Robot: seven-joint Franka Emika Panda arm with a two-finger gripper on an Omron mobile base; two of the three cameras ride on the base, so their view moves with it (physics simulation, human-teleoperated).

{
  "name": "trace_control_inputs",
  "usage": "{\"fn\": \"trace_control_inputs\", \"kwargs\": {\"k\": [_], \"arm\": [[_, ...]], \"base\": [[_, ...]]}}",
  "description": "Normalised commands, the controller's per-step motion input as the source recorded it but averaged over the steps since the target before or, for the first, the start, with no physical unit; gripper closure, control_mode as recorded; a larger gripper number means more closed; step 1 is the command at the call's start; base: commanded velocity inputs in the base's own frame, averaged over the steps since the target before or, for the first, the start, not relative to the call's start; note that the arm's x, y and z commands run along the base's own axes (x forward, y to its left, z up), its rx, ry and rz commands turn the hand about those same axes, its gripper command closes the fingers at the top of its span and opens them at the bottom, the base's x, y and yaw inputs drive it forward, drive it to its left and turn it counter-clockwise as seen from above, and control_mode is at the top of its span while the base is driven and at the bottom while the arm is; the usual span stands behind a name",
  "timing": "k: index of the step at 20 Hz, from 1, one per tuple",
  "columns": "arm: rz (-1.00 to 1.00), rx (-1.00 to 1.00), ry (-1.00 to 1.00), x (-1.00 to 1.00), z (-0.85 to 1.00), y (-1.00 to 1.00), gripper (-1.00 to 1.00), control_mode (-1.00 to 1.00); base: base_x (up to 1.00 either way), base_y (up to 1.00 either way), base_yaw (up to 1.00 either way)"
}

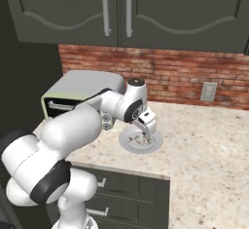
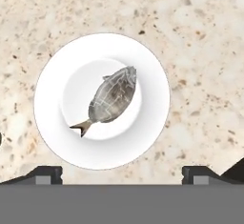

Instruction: Place the fish on the rack of the oven, and slide the rack back inside. Close the oven door.

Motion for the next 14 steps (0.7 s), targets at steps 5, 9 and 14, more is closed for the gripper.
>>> {"fn": "trace_control_inputs", "kwargs": {"k": [5, 9, 14], "arm": [[-0.13, 0.03, 0.0, 0.24, -0.5, 0.0, -1.0, -1.0], [-0.12, 0.03, 0.0, 0.36, -0.41, 0.0, -1.0, -1.0], [-0.12, 0.03, 0.0, 0.31, -0.39, -0.02, -1.0, -1.0]], "base": [[0.0, 0.0, 0.0], [0.0, 0.0, 0.0], [0.0, 0.0, 0.0]]}}
